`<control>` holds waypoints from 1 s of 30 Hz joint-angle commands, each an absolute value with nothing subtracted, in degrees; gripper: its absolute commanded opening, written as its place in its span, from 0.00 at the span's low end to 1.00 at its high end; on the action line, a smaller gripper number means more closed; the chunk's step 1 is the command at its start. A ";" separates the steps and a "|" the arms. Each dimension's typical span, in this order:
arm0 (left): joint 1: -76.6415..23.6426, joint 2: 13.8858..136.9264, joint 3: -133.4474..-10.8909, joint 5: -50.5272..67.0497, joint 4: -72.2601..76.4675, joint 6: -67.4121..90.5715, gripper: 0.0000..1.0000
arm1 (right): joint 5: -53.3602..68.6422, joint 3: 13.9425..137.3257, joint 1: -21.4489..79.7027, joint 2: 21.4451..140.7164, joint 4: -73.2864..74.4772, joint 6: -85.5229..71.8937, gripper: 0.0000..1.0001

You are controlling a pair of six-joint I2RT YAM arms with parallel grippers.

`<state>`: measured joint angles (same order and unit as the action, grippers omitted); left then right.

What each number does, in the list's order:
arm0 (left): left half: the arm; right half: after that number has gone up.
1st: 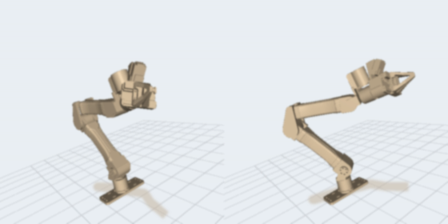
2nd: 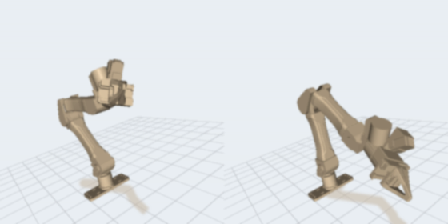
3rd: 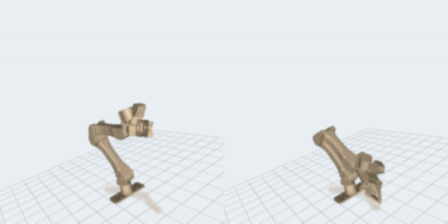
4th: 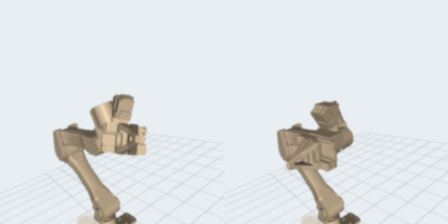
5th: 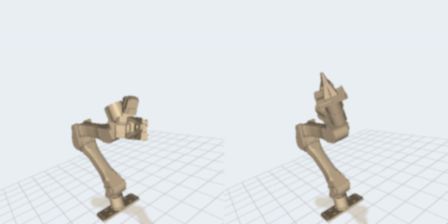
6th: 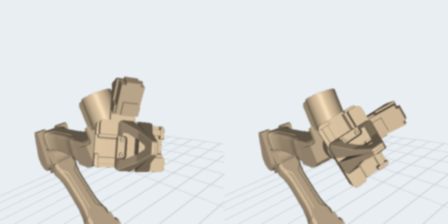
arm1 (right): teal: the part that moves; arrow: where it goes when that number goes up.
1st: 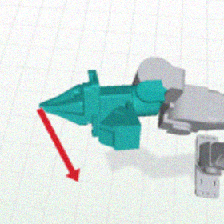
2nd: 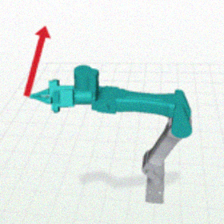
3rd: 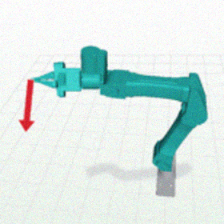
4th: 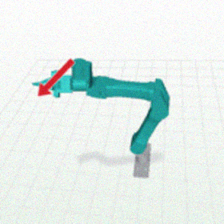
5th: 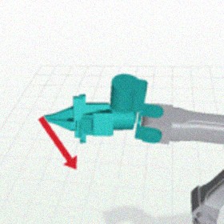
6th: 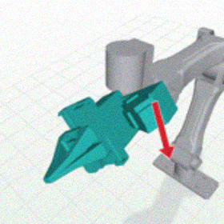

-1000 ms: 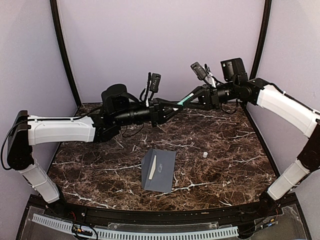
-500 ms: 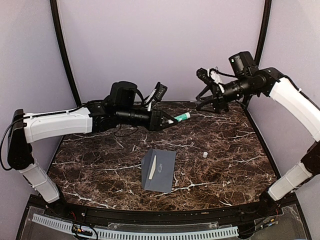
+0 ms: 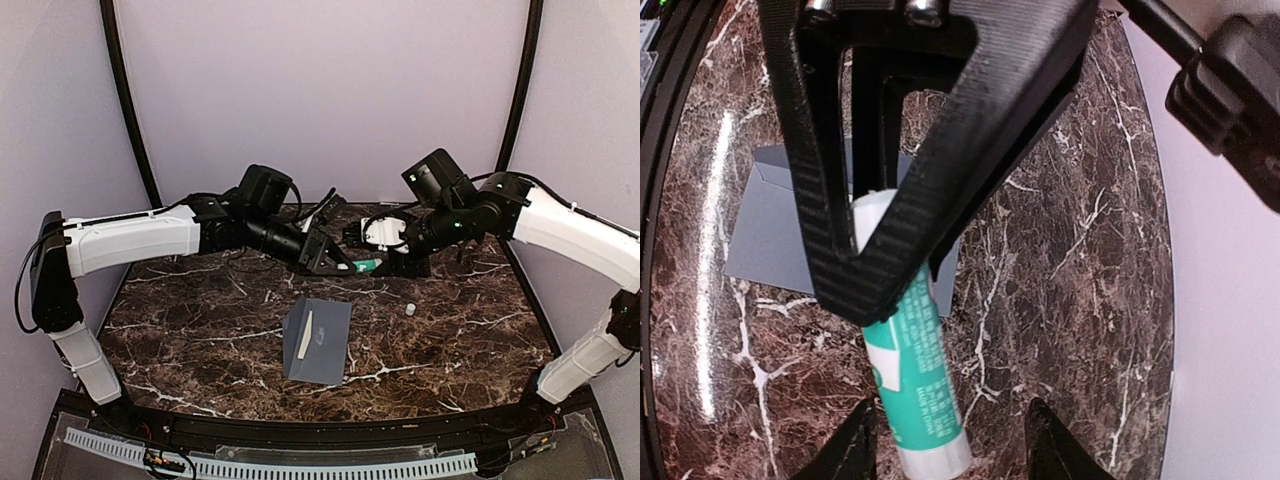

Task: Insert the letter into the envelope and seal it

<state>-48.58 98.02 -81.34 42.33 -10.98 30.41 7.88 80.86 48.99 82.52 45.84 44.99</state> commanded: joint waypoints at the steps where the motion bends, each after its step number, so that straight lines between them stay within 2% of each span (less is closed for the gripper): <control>1: -48.19 97.49 -83.31 46.25 -12.74 32.24 0.05 | 2.72 80.74 50.96 83.14 41.79 46.41 0.43; 3: -48.09 97.41 -83.28 46.30 -12.72 32.21 0.05 | 1.76 80.52 51.63 83.08 41.83 47.04 0.39; 13: -47.52 97.08 -82.82 46.70 -11.96 32.12 0.03 | -3.25 78.12 53.26 83.74 41.11 48.12 0.34; 20: -46.97 96.77 -82.38 46.54 -11.55 32.21 0.03 | -2.45 79.33 53.32 84.34 40.70 46.67 0.08; 22: -46.73 96.46 -82.13 45.64 -11.25 31.74 0.08 | -2.48 79.49 53.31 84.46 40.25 45.76 0.05; 26: -46.67 93.58 -80.13 39.30 -8.79 29.12 0.26 | 0.40 80.37 52.58 84.38 39.01 41.72 0.03; 28: -46.67 89.59 -77.85 34.84 -5.22 28.07 0.36 | 5.86 81.96 50.93 84.53 39.40 38.47 0.03; 30: -46.67 86.06 -74.07 30.00 0.97 27.76 0.39 | 11.78 84.26 48.80 84.76 39.84 34.65 0.03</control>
<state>-47.03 95.31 -79.07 39.40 -9.26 30.09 1.63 79.37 51.92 84.38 42.06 42.68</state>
